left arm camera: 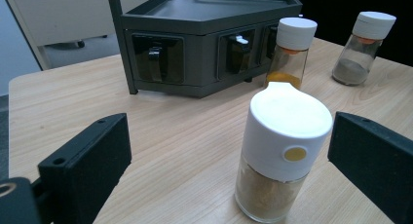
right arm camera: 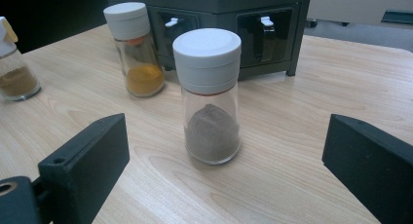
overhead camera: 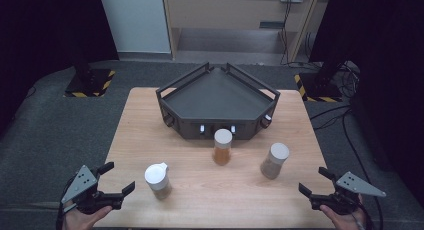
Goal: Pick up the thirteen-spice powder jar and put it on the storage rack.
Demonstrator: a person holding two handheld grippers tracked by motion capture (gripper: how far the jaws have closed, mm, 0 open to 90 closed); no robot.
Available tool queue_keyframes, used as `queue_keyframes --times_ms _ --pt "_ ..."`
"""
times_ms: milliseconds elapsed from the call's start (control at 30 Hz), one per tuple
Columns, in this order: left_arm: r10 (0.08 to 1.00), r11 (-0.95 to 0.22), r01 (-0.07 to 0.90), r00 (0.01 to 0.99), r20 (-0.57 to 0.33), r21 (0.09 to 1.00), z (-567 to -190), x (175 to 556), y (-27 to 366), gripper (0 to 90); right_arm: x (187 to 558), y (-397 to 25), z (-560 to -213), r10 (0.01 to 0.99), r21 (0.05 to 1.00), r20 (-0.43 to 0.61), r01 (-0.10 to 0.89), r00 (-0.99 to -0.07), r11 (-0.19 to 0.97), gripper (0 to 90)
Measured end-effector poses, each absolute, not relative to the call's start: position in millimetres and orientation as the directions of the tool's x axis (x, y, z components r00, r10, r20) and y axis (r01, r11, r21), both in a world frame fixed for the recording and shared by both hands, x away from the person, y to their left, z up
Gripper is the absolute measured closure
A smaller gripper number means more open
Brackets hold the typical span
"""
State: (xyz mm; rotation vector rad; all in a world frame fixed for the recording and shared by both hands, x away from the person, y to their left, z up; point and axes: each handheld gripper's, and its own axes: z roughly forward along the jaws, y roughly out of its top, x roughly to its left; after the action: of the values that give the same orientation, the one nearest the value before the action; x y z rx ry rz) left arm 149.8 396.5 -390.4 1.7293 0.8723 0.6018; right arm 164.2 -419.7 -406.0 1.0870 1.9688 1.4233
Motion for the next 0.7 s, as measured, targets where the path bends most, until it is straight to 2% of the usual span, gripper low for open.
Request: queue_keyframes --times_ms 700 --pt "0.758 -0.222 0.295 0.652 -0.026 0.929 -364.5 162.0 397.8 0.4 164.6 -420.1 -406.1 0.818 0.934 0.074 0.328 -0.571 0.144 3.7"
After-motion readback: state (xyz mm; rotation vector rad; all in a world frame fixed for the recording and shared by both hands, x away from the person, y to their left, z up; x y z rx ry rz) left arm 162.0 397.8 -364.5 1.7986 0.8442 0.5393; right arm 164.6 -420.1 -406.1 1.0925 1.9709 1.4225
